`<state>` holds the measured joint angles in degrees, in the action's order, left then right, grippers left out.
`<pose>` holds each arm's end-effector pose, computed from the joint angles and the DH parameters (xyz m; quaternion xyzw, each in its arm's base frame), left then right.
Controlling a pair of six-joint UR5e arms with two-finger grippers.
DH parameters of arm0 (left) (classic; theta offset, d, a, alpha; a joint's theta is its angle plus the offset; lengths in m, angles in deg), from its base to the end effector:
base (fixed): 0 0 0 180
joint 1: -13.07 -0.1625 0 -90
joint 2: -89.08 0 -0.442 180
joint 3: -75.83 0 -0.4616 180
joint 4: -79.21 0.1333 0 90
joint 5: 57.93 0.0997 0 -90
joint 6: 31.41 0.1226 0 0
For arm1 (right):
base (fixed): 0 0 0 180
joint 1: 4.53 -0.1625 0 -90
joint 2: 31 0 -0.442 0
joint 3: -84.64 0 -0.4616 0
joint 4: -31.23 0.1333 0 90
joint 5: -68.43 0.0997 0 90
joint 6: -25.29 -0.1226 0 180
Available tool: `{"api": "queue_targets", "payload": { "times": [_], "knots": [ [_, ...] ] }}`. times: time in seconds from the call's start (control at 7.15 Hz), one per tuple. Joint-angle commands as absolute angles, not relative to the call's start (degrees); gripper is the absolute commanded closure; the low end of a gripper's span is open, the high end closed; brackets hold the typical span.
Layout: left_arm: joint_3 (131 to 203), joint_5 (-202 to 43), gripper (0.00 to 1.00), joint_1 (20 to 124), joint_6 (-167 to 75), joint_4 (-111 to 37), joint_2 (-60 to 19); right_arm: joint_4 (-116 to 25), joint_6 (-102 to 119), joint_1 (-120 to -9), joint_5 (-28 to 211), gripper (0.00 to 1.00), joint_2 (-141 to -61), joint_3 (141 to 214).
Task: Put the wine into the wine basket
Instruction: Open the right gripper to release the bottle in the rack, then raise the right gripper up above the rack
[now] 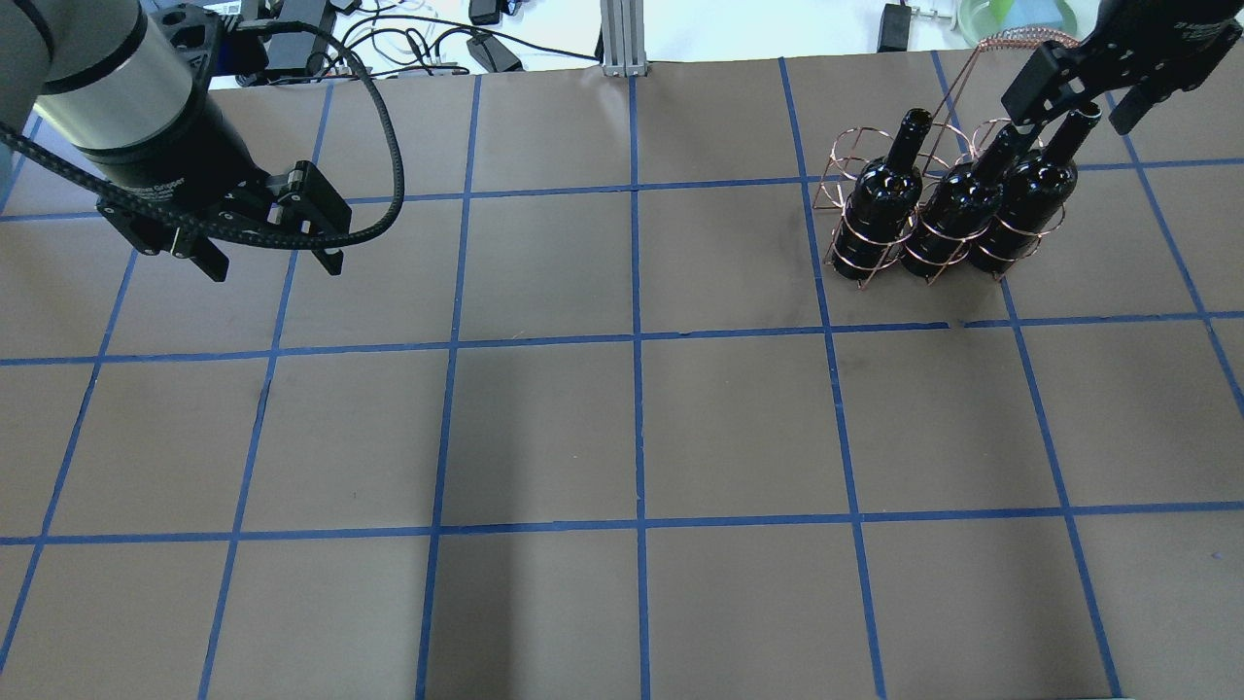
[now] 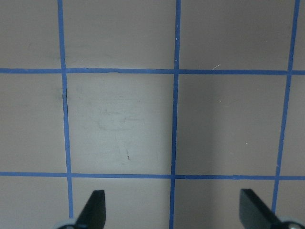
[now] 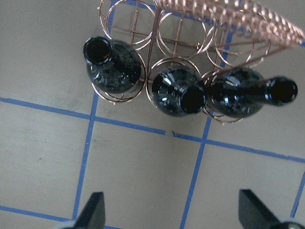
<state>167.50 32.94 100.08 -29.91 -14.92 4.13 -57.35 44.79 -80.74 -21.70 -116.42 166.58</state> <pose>-0.1041 -0.5261 0.5061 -0.0130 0.9999 0.0068 0.0073 -0.0139 -0.6145 0.5122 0.0498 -0.9986 0.0169 0.0062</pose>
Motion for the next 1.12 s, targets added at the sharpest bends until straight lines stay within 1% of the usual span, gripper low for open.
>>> {"api": "queue_targets", "payload": {
  "times": [0.0, 0.28, 0.56, 0.7, 0.98],
  "knots": [
    [167.50, 32.95, 0.00, 100.08, -29.91, -14.92, 4.17, -54.83, 31.15, -81.08, -21.05, 0.00, -121.85, 166.82],
    [167.50, 32.95, 0.00, 100.08, -29.91, -14.92, 4.17, -54.73, 27.25, -83.96, -17.10, 0.00, -123.63, 168.31],
    [167.50, 32.95, 0.00, 100.08, -29.82, -14.92, 4.17, -55.78, 22.14, -91.25, -17.70, 0.00, -123.11, 169.19],
    [167.50, 32.95, 0.00, 100.08, -29.82, -14.92, 4.17, -56.05, 21.61, -92.76, -17.62, 0.00, -123.02, 169.37],
    [167.50, 32.95, 0.00, 100.08, -29.82, -14.92, 4.17, -58.16, 18.20, -94.79, -20.49, 0.00, -123.02, 172.17]
  ]
}}
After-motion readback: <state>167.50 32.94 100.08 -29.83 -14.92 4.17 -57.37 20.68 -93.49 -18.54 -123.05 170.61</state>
